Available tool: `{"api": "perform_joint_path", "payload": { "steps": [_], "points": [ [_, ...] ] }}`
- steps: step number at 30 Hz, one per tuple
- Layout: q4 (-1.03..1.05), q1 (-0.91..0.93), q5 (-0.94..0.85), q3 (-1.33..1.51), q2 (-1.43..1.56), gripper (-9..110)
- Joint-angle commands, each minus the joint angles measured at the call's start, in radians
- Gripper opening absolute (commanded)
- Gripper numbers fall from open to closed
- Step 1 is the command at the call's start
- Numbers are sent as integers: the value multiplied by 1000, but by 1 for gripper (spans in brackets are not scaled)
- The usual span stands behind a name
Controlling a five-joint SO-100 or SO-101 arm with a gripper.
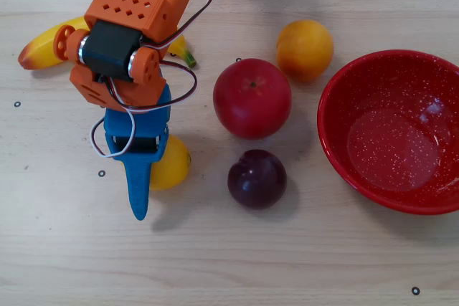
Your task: Put the lemon in the red bowl.
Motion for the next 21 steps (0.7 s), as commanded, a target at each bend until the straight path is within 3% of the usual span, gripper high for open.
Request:
{"api": "perform_joint_path", "payload": {
  "steps": [1,21],
  "points": [
    [-2,44,11,-58,75,52],
    [-11,64,-2,-67,66,52]
  ]
}}
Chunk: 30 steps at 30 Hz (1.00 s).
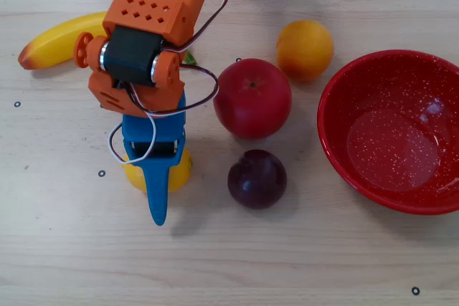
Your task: Put the lemon in the red bowl.
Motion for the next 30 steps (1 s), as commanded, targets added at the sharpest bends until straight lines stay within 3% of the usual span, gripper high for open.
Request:
{"api": "perform_joint_path", "payload": {
  "steps": [1,14,30],
  "points": [
    [-9,6,-3,-72,66,52],
    [-3,-9,-8,-77,64,48],
    [35,-20,-18,-69,84,33]
  ]
}}
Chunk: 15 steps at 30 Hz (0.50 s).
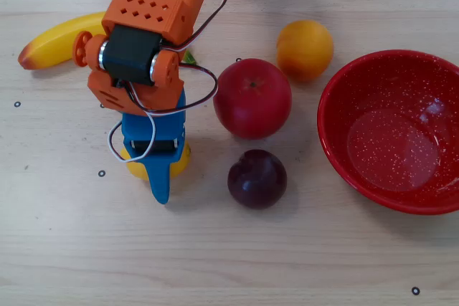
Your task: Put the lemon in the red bowl.
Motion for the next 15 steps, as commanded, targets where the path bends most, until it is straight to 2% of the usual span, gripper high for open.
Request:
{"api": "perform_joint_path", "payload": {
  "steps": [1,5,7,15],
  "points": [
    [20,-18,-18,-67,86,32],
    [26,-18,-8,-66,91,21],
    [31,-17,14,-67,94,0],
    [103,-14,-51,-126,166,0]
  ]
}}
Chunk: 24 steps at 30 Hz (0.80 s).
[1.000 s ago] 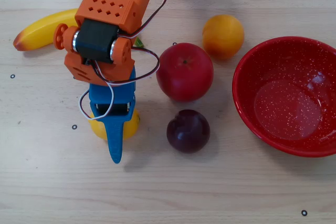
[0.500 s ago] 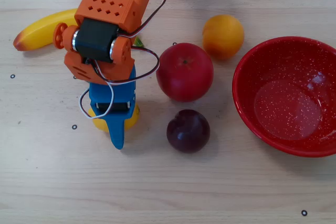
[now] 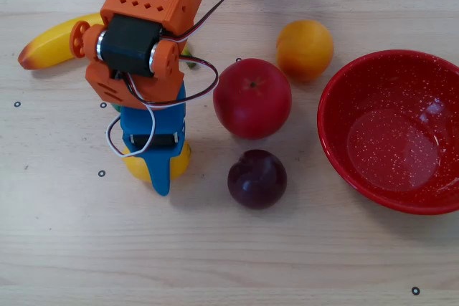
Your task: Put the lemon in the red bowl.
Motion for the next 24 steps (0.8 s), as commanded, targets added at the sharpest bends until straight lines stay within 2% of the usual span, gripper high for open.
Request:
{"api": "perform_joint_path", "payload": {
  "steps": [1,9,17,24],
  "points": [
    [51,-9,-66,-100,175,0],
    [186,71,-184,-46,468,0],
    [186,219,-333,202,847,0],
    [153,434,-411,330,1052,0]
  ]
}}
